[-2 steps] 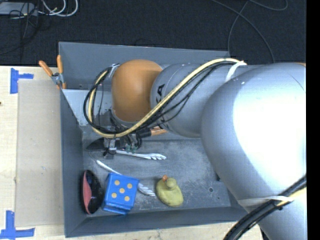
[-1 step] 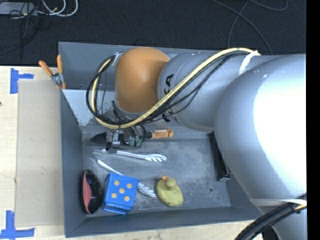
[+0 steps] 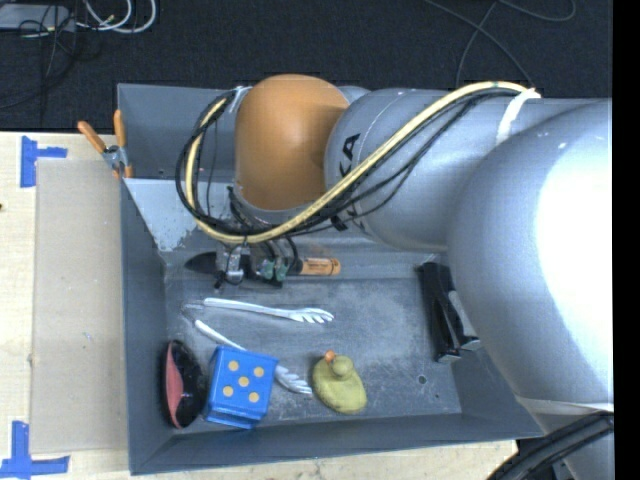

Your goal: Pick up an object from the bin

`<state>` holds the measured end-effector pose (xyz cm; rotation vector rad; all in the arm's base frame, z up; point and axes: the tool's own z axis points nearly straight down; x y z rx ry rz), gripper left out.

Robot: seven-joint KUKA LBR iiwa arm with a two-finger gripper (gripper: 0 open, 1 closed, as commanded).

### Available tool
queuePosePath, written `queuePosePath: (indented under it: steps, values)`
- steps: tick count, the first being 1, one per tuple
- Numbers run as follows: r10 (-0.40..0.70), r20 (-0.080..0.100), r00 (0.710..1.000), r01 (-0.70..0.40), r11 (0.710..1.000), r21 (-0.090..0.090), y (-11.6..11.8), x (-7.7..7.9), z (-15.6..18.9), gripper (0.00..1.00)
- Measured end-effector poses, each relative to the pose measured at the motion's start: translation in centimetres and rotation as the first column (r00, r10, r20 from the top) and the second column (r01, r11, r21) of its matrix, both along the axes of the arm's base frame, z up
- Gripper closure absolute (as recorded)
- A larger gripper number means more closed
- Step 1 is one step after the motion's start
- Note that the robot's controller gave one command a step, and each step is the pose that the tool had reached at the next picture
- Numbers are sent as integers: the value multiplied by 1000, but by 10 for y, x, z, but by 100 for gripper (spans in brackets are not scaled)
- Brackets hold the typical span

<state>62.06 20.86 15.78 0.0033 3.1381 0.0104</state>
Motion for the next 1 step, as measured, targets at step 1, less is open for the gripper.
queuePosePath:
  steps: [1]
  values:
    - [0, -5, 1000, 0, 1000, -1, 0, -1, 15, 100]
